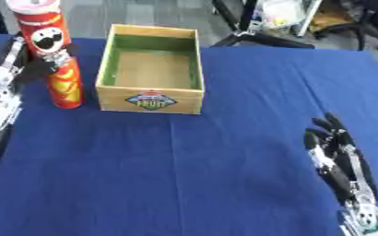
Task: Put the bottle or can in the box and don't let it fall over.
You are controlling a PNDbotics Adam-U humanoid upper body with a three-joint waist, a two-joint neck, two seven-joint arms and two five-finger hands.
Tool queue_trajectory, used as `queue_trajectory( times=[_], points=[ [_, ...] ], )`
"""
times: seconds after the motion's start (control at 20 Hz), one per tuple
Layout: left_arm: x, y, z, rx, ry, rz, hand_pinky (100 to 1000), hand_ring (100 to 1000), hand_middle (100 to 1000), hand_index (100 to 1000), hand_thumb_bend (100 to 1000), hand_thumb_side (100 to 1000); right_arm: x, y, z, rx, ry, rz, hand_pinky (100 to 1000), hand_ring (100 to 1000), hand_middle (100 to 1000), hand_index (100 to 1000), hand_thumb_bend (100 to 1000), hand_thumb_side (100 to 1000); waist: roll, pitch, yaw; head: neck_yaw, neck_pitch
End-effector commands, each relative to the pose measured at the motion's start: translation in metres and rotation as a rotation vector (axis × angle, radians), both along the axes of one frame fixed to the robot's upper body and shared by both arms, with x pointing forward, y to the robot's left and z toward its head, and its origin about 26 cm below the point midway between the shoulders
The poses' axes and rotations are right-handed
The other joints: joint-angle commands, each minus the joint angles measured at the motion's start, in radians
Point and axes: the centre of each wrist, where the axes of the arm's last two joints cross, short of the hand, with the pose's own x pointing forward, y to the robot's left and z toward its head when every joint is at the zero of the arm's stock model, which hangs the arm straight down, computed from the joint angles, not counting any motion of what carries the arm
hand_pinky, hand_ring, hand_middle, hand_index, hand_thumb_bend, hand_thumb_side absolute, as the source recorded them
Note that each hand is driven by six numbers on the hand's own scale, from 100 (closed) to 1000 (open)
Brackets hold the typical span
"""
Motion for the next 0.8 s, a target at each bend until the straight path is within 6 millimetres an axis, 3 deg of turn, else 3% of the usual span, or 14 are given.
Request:
queue_trajectory(
  times=[0.05,0.25,0.35,0.5,0.7,0.75,0.8],
  points=[
    [0.0,0.005,0.019,0.03,-0.04,0.003,583,582,581,868,424,286,0.003,-0.001,0.008,-0.005,-0.025,0.008,846,820,853,1000,349,532,0.002,-0.016,0.0,0.001,-0.012],
    [0.0,0.003,0.018,0.018,-0.048,-0.008,478,479,465,798,201,100,0.003,-0.001,0.008,-0.004,-0.025,0.008,846,820,853,1000,349,531,0.001,-0.016,-0.001,0.002,-0.011],
    [0.0,0.003,0.019,0.005,-0.058,-0.007,409,411,386,747,100,100,0.003,-0.001,0.008,-0.004,-0.024,0.008,846,820,852,1000,348,532,0.001,-0.016,-0.002,0.002,-0.011],
    [-0.002,0.002,0.025,-0.021,-0.095,0.007,331,336,301,696,100,100,0.003,-0.001,0.007,-0.003,-0.023,0.007,846,820,852,1000,347,532,0.002,-0.016,-0.005,0.002,-0.01],
    [-0.006,-0.002,0.046,-0.034,-0.158,0.003,319,327,289,683,100,100,0.003,-0.002,0.007,-0.004,-0.023,0.003,845,820,852,1000,346,531,0.005,-0.018,-0.006,0.0,-0.009],
    [-0.007,-0.005,0.053,-0.042,-0.179,-0.007,314,322,284,679,100,156,0.003,-0.002,0.007,-0.004,-0.023,0.002,845,820,852,1000,349,529,0.006,-0.018,-0.006,0.0,-0.009],
    [-0.008,-0.008,0.061,-0.055,-0.201,-0.02,313,321,283,677,100,100,0.003,-0.002,0.007,-0.005,-0.022,0.003,845,820,852,1000,346,530,0.007,-0.019,-0.005,0.0,-0.008]
  ],
)
